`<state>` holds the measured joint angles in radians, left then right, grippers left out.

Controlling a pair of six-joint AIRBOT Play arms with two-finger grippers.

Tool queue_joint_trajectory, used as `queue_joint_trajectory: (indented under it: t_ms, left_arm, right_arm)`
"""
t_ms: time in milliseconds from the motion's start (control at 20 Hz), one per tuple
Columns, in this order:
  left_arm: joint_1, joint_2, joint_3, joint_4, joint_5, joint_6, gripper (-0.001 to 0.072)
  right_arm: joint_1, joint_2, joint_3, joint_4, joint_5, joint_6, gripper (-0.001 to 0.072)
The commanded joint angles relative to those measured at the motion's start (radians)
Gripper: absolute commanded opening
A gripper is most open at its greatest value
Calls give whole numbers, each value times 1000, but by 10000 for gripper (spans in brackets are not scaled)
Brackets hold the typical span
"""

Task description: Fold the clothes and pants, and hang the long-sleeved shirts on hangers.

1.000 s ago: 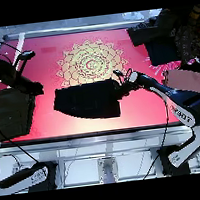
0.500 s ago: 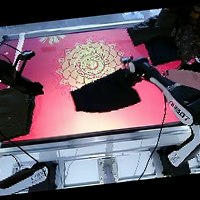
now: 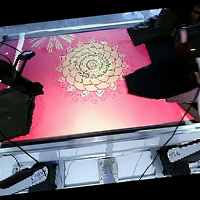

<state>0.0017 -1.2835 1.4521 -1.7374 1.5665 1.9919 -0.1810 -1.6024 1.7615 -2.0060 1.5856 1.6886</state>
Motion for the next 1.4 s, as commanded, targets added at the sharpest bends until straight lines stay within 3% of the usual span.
queue_joint_trajectory:
  t_ms: [0, 400, 450, 500, 550, 650, 750, 850, 950, 1000, 1200, 1350]
  left_arm:
    - [1, 0, 0, 0, 0, 0, 245]
    - [0, -2, 0, 0, -48, 0, 244]
    - [0, -5, 0, 0, -61, 0, 245]
    - [0, -13, -1, 0, -68, -2, 244]
    - [0, -21, -1, 0, -68, -12, 245]
    - [0, -47, -2, 0, -68, -31, 244]
    - [0, -77, -3, -1, -68, -34, 245]
    - [0, -109, -9, -34, -69, -34, 244]
    - [-14, -135, -9, -76, -85, -34, 244]
    - [-29, -144, -9, -74, -104, -33, 244]
    - [-77, -168, -9, -74, -151, -34, 244]
    - [-100, -195, -9, -74, -149, -35, 244]
  right_arm:
    - [-207, 61, 46, -21, 61, -60, 7]
    - [-510, 79, 49, -11, 19, -47, 14]
    - [-531, 79, 49, -14, 13, -46, 85]
    - [-552, 79, 48, -14, 11, -40, 229]
    - [-569, 78, 48, -13, 11, -40, 294]
    - [-587, 78, 49, -13, 11, -29, 313]
    - [-587, 78, 49, 2, 1, -21, 313]
    - [-571, 78, 48, 135, -12, -23, 289]
    - [-516, 79, 33, 284, -41, -27, 76]
    - [-470, 79, 19, 337, -70, -27, 9]
    - [-211, 60, -40, 476, -148, -23, 9]
    - [70, 6, -75, 490, -135, -23, 9]
